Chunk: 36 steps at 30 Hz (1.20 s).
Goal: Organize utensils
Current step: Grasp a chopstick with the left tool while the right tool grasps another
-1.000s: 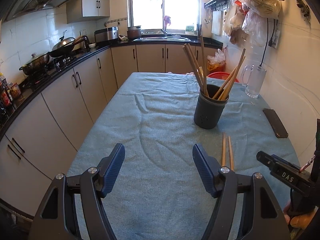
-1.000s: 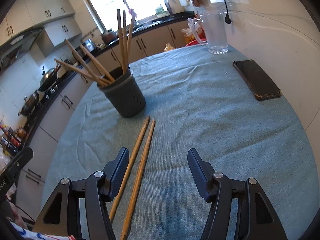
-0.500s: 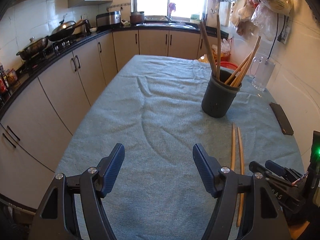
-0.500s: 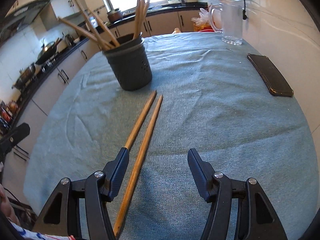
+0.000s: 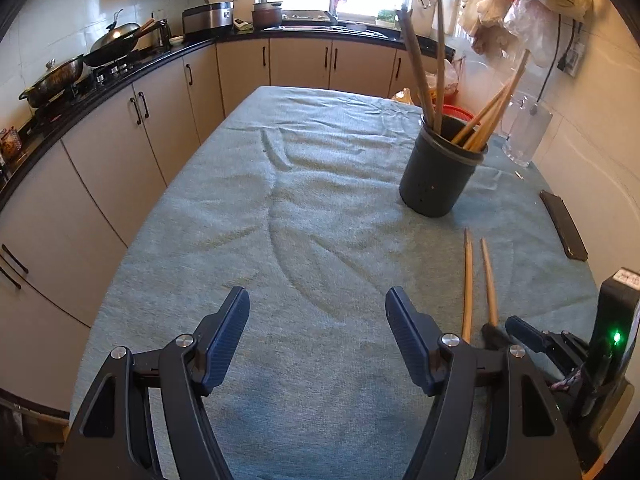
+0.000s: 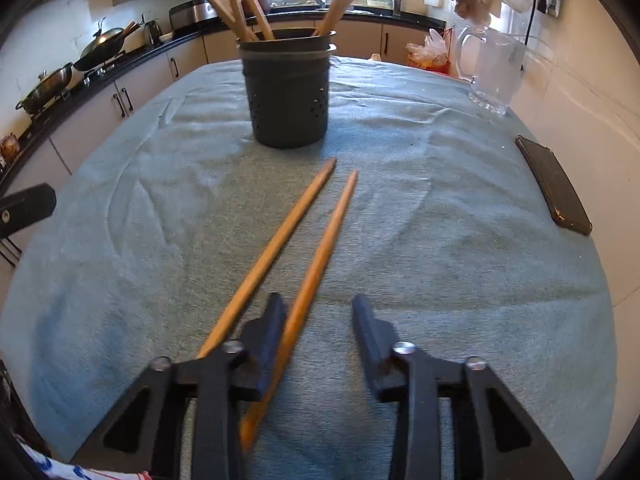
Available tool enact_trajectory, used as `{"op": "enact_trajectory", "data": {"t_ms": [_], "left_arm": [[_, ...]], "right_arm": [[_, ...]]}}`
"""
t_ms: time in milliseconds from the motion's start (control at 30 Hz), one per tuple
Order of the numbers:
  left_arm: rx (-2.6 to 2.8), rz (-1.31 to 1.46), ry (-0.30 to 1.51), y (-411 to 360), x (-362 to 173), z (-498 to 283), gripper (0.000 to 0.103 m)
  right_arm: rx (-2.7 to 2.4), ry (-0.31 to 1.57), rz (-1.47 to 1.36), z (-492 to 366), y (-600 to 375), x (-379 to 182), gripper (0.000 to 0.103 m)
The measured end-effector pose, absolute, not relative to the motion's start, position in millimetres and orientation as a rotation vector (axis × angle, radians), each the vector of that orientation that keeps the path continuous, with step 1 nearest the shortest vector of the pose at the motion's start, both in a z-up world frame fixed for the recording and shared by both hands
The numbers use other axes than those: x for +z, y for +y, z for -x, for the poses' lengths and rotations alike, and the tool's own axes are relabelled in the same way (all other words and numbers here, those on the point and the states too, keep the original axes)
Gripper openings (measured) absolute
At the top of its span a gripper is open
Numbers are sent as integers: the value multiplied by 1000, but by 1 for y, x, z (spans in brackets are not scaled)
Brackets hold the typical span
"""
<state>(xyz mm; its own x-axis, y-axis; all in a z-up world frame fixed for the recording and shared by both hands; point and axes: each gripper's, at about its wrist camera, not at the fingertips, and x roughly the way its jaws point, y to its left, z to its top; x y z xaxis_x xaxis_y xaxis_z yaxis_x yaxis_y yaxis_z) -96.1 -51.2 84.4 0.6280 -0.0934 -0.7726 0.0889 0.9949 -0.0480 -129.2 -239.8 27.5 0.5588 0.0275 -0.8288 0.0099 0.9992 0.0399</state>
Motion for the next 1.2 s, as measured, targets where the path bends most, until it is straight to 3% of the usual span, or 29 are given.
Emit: {"op": "enact_trajectory", "data": {"t_ms": [433,667,767,833,933,1200], "left_arm": [[-289,-100,956,-115,59,101,69],[-380,-183,997,-155,34,103,69],[-391,-220,1019,-166,24,100,49],[-398,-222,1042,-169,18,99,22],[-394,-208,1038,-166,18,99,9],[-477,-239,1051,-152,19,106,7]], "right_arm": [[-115,981,-115,147,-322,26,23],[-89,976,-120,160,-331,27,17],[-66,973,-146,162,-333,28,15],[-57,972,-155,163,-334,28,13],[-49,970,-162,164,-334,27,11],[-10,984,-176,173,-334,29,10]]}}
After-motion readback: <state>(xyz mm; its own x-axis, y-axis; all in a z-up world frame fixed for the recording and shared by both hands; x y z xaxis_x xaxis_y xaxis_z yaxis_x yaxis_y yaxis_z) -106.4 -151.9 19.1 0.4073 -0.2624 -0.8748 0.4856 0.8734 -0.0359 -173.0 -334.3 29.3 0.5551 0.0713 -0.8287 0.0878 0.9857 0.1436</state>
